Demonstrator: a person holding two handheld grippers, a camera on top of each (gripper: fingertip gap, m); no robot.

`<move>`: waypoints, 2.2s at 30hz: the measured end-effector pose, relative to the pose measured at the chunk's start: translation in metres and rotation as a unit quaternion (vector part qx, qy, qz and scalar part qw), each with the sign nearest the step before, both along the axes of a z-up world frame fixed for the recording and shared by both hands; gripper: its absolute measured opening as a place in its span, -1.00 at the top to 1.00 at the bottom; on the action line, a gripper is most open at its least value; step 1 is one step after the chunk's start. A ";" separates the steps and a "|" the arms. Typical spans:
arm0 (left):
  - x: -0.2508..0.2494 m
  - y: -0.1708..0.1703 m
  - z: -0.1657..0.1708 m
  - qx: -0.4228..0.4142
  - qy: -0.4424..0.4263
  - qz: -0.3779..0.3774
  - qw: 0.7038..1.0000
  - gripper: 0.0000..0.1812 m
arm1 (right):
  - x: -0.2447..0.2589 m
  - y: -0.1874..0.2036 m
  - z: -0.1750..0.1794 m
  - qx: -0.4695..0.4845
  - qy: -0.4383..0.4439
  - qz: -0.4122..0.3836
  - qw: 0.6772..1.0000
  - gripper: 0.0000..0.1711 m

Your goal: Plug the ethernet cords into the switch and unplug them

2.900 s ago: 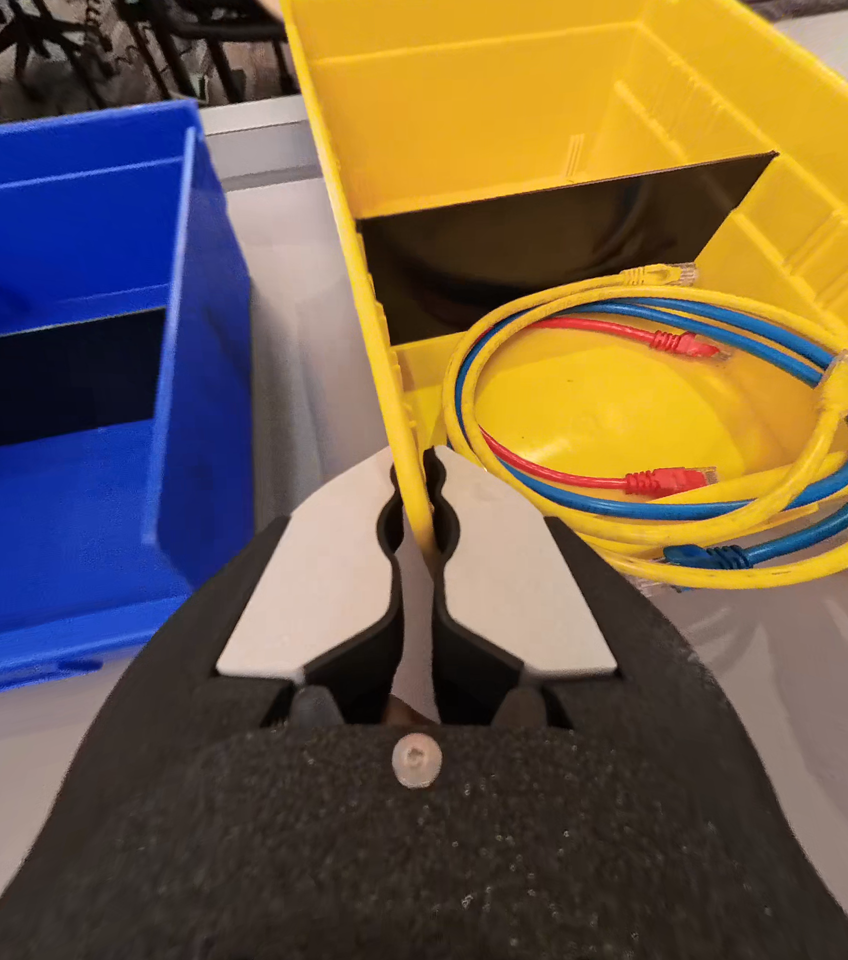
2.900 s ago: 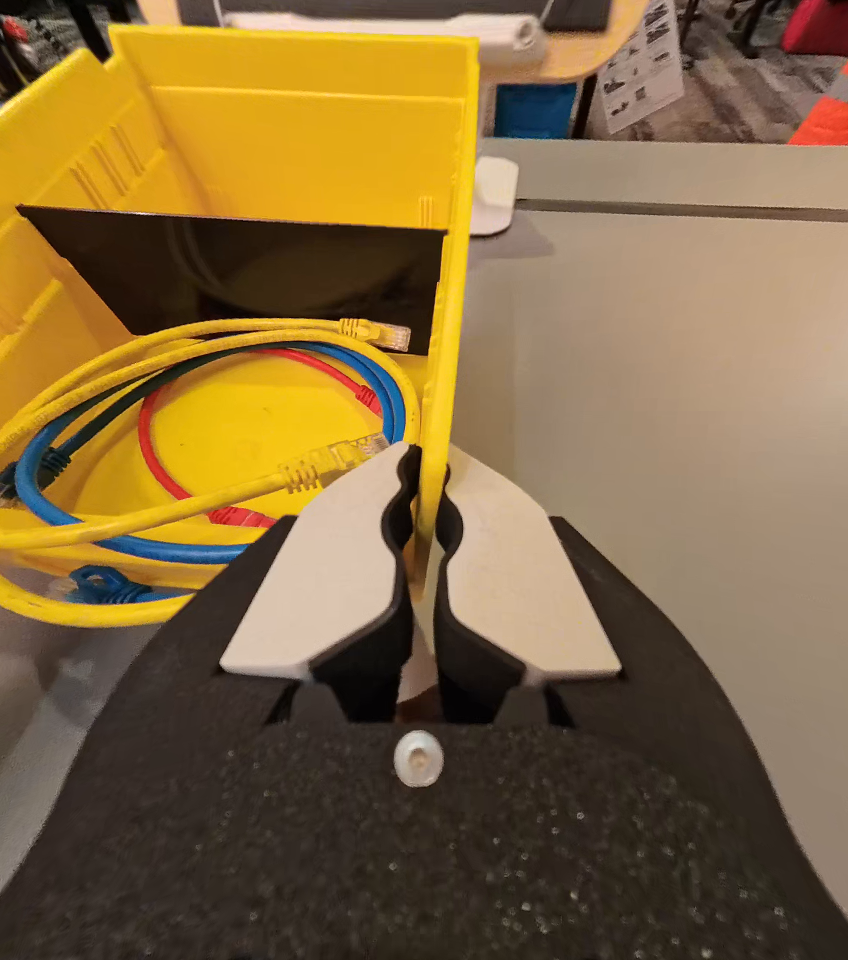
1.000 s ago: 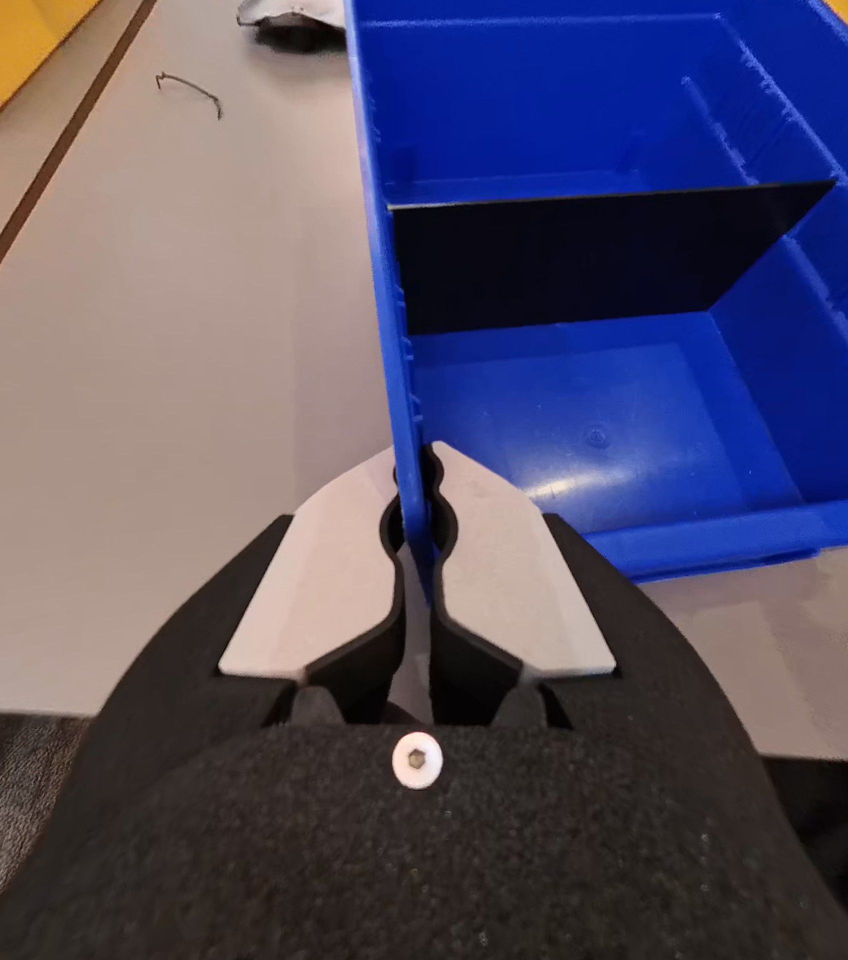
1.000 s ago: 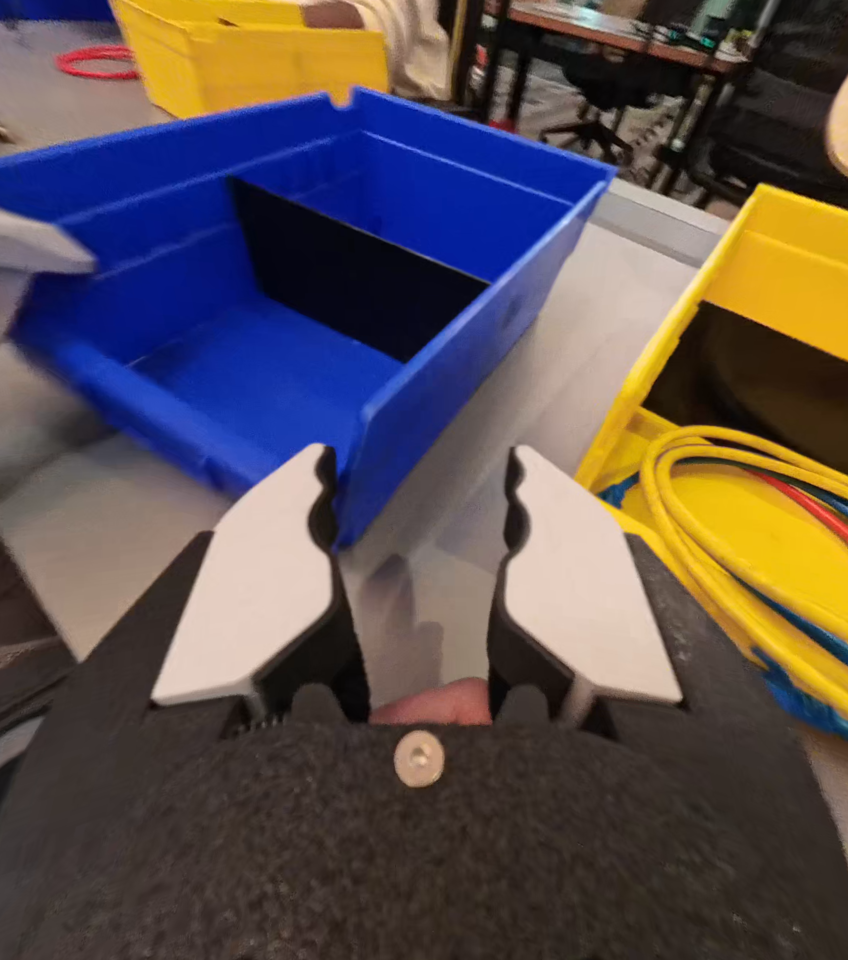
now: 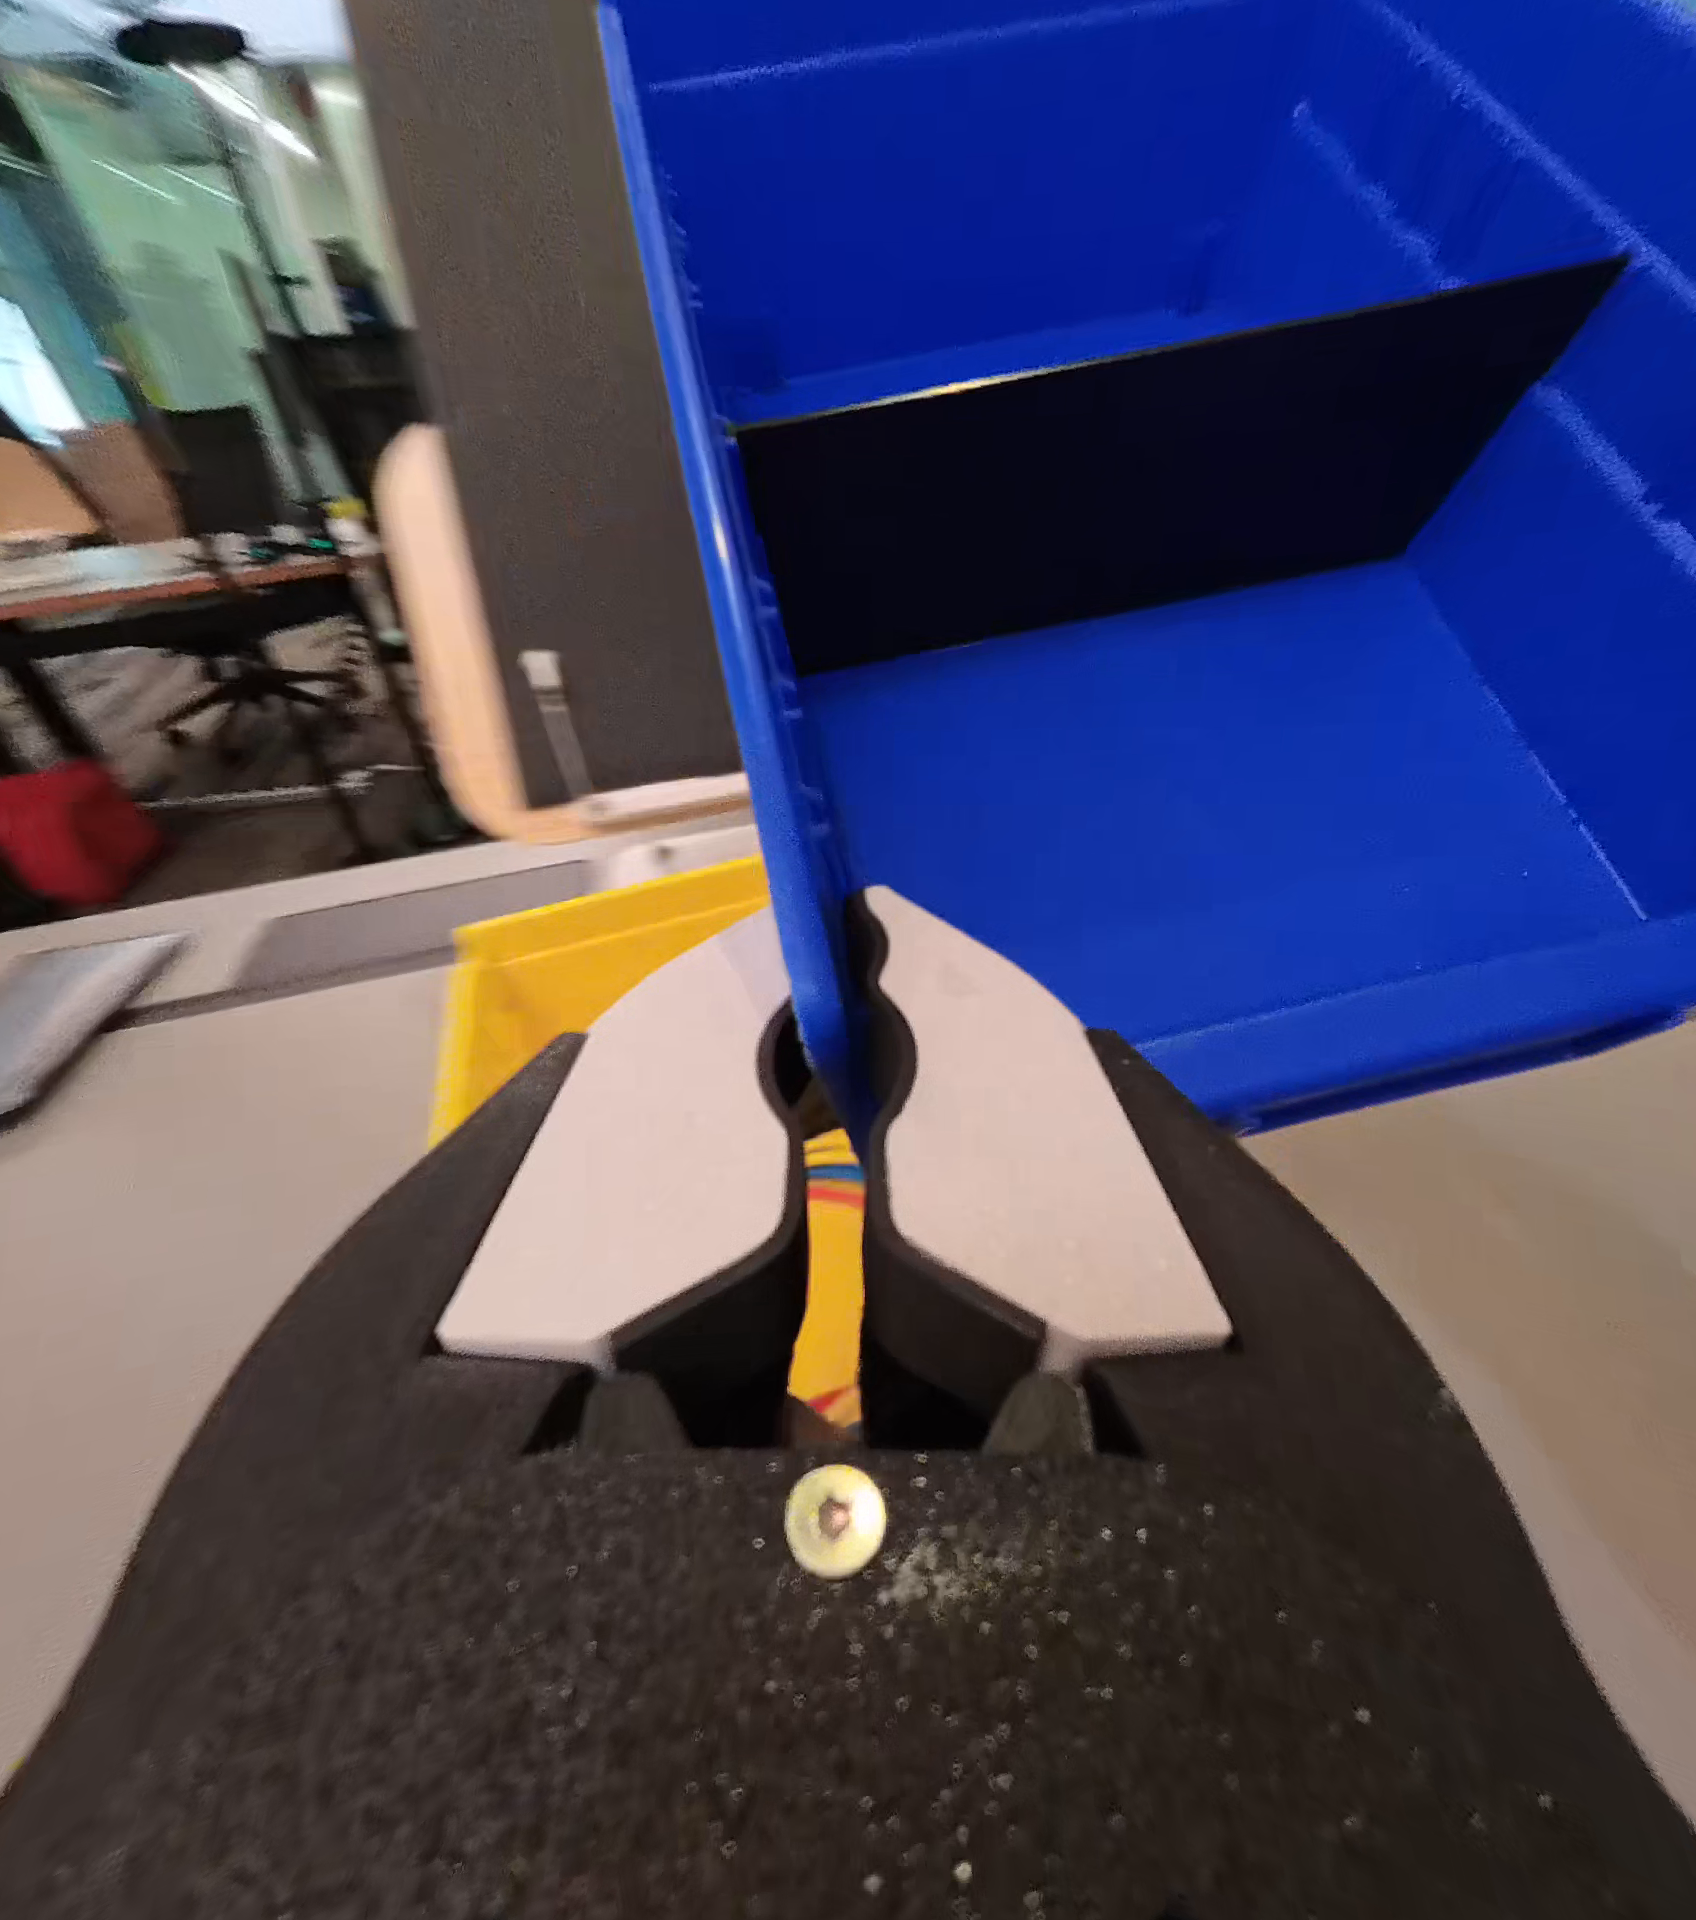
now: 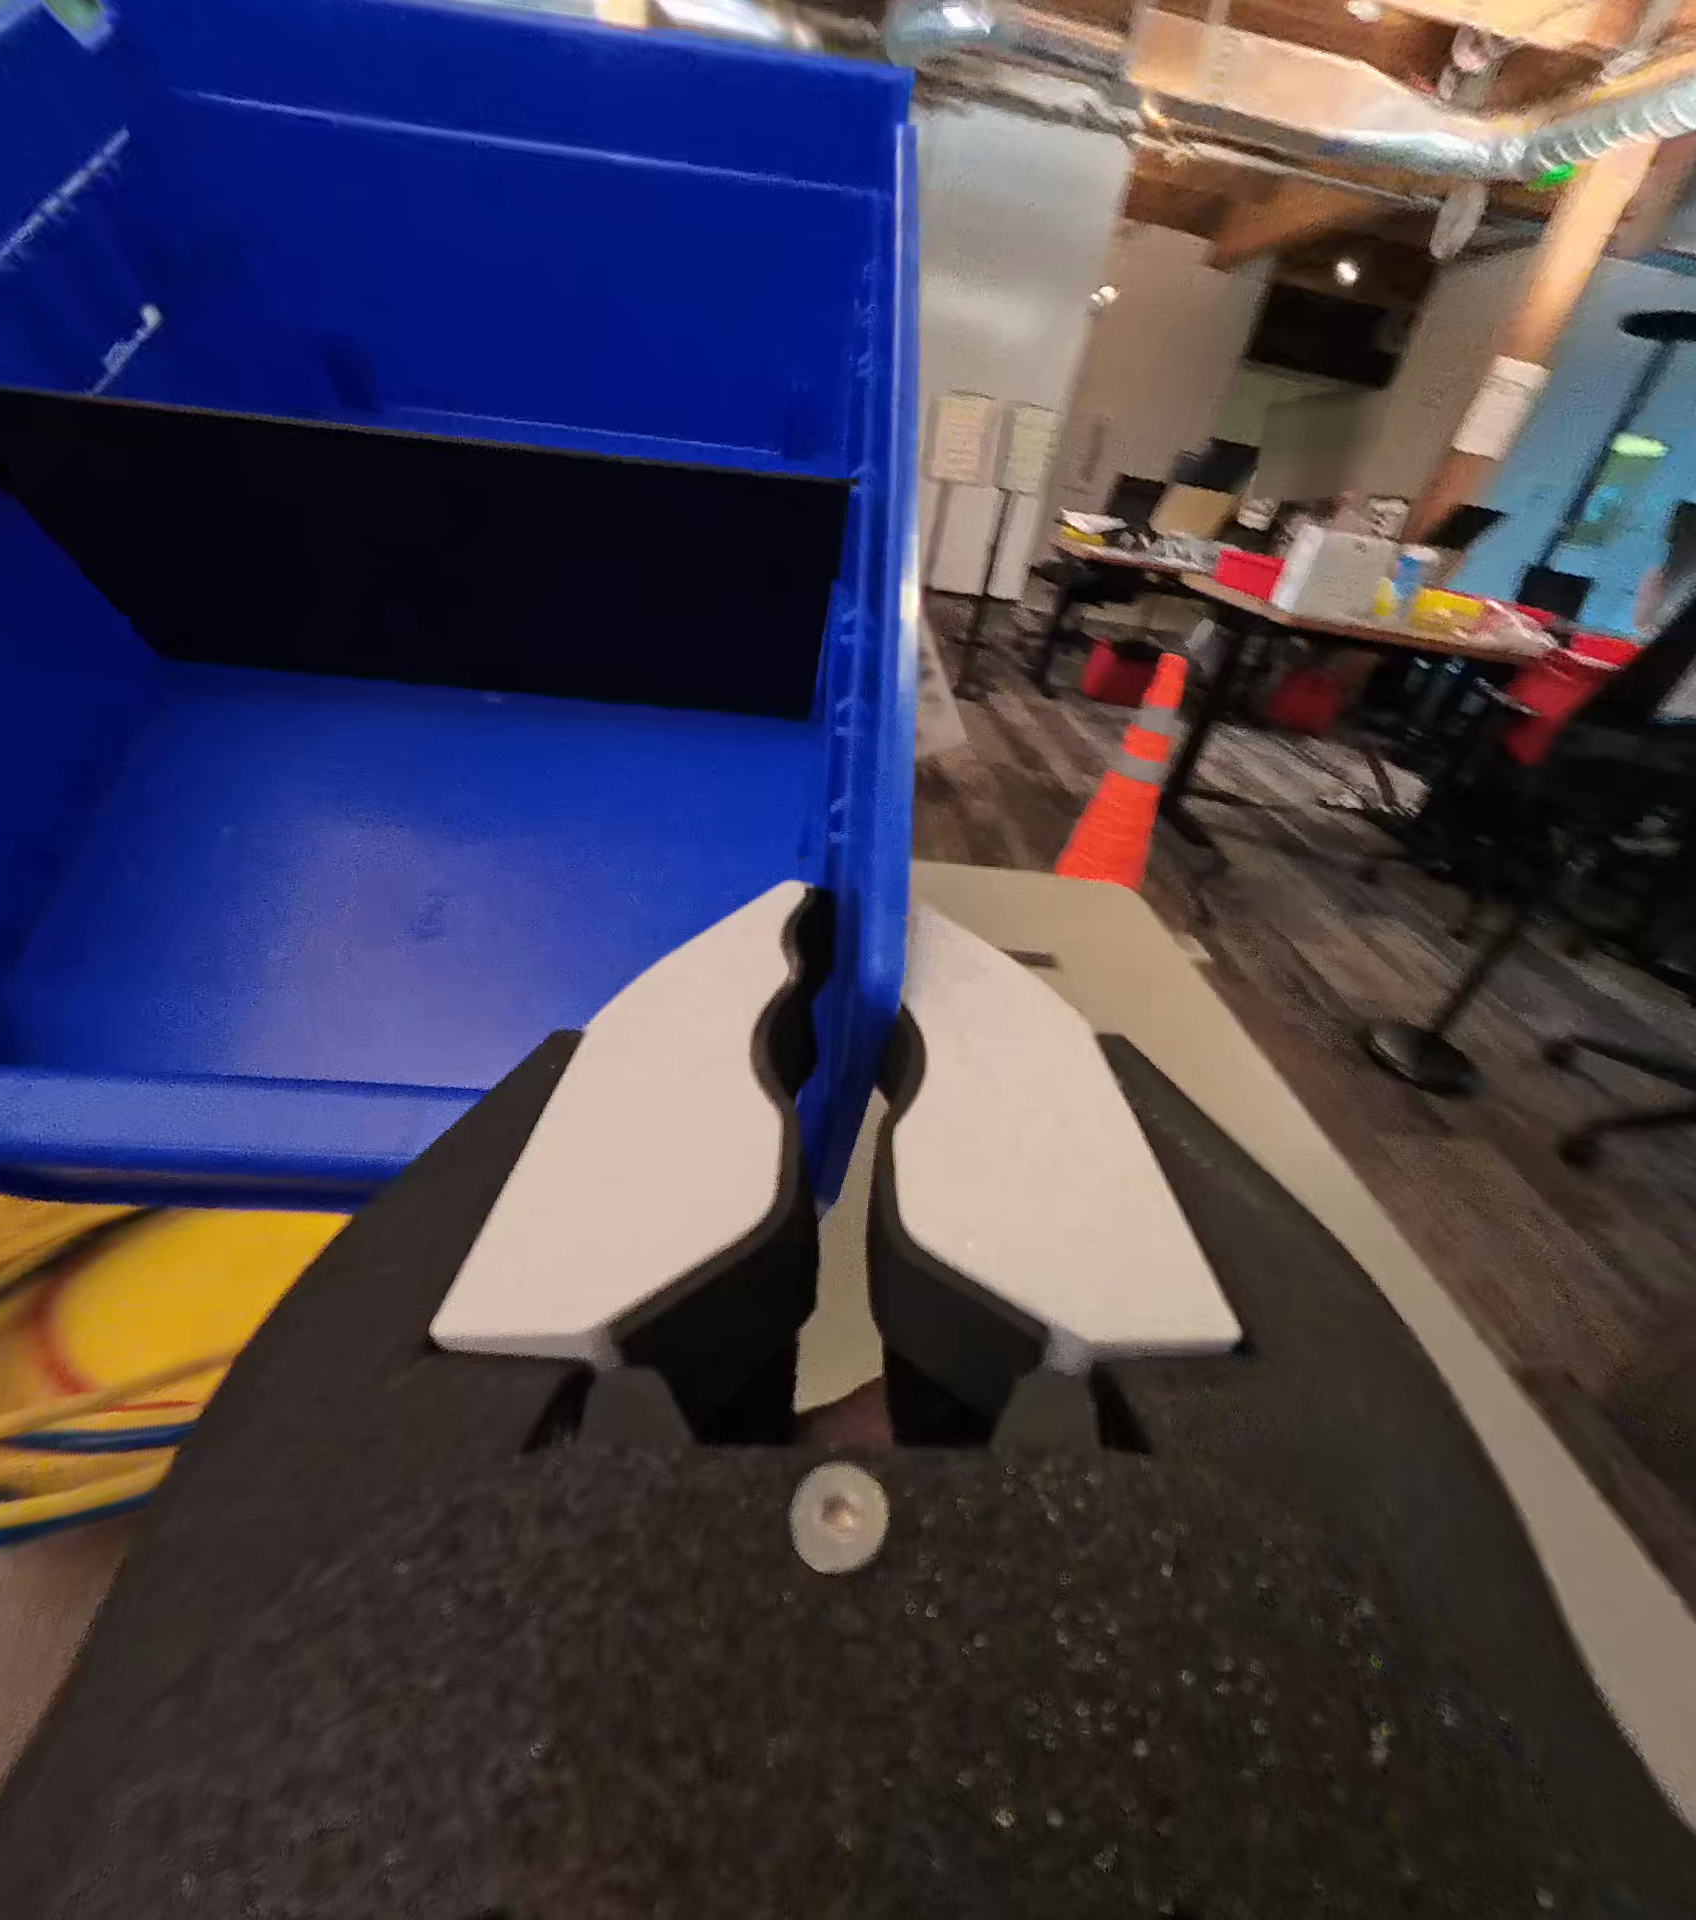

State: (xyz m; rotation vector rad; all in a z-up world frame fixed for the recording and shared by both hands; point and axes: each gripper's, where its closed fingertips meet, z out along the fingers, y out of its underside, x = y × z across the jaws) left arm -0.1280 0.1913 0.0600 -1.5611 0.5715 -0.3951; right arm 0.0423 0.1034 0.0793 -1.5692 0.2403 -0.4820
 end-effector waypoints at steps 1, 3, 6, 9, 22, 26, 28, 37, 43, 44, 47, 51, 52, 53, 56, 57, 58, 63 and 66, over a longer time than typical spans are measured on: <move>0.032 -0.004 -0.004 -0.011 0.002 -0.019 1.000 0.96 | 0.029 -0.009 -0.004 -0.009 0.009 -0.014 1.000 0.94; 0.093 -0.013 -0.022 -0.039 0.008 -0.051 0.998 0.96 | 0.086 -0.026 -0.023 -0.039 0.026 -0.044 0.998 0.93; 0.164 -0.026 -0.068 -0.097 0.028 -0.072 0.992 0.97 | 0.156 -0.044 -0.068 -0.099 0.054 -0.069 0.991 0.93; 0.205 -0.032 -0.117 -0.134 0.061 -0.074 0.986 0.96 | 0.199 -0.049 -0.125 -0.144 0.097 -0.057 0.983 0.93; 0.218 -0.009 -0.193 -0.180 0.085 -0.049 0.979 0.91 | 0.223 -0.003 -0.212 -0.211 0.151 -0.003 0.966 0.93; 0.225 -0.021 -0.193 -0.192 0.079 -0.090 0.974 0.77 | 0.231 -0.004 -0.212 -0.202 0.165 -0.008 0.965 0.91; 0.225 -0.033 -0.183 -0.195 0.052 -0.119 0.972 0.72 | 0.234 -0.006 -0.213 -0.198 0.176 -0.017 0.964 0.89; 0.045 -0.044 -0.091 -0.038 0.025 -0.163 0.986 0.63 | 0.195 -0.014 -0.123 -0.049 0.125 -0.028 0.991 0.63; -0.109 0.056 -0.123 -0.080 0.048 0.031 0.995 0.54 | -0.020 0.052 -0.107 -0.010 0.189 0.272 0.943 0.54; -0.111 0.060 -0.138 -0.106 0.055 0.023 0.993 0.54 | -0.048 0.061 -0.120 -0.027 0.199 0.291 0.935 0.52; -0.107 0.066 -0.176 -0.173 0.081 -0.002 0.982 0.62 | -0.090 0.083 -0.169 -0.109 0.197 0.270 0.936 0.49; -0.099 0.071 -0.190 -0.198 0.078 -0.021 0.977 0.84 | -0.090 0.101 -0.214 -0.203 0.204 0.162 0.944 0.91; -0.101 0.073 -0.190 -0.188 0.102 -0.010 0.977 0.89 | -0.091 0.102 -0.214 -0.202 0.202 0.145 0.947 0.92; -0.103 0.075 -0.189 -0.176 0.121 -0.002 0.977 0.93 | -0.092 0.102 -0.214 -0.204 0.186 0.126 0.953 0.93; -0.122 0.083 -0.176 -0.161 0.101 0.018 0.982 0.95 | -0.109 0.104 -0.201 -0.171 0.161 0.095 0.967 0.95; -0.134 0.087 -0.168 -0.147 0.102 0.027 0.984 0.95 | -0.121 0.108 -0.198 -0.164 0.176 0.101 0.965 0.95; -0.149 0.093 -0.161 -0.132 0.106 0.040 0.985 0.96 | -0.136 0.113 -0.196 -0.160 0.188 0.109 0.963 0.95; -0.243 0.127 -0.137 -0.106 0.080 0.106 0.985 0.98 | -0.230 0.149 -0.188 -0.143 0.159 0.148 0.966 0.94; -0.290 0.148 -0.136 -0.096 0.072 0.103 0.987 0.98 | -0.278 0.168 -0.185 -0.134 0.144 0.156 0.968 0.93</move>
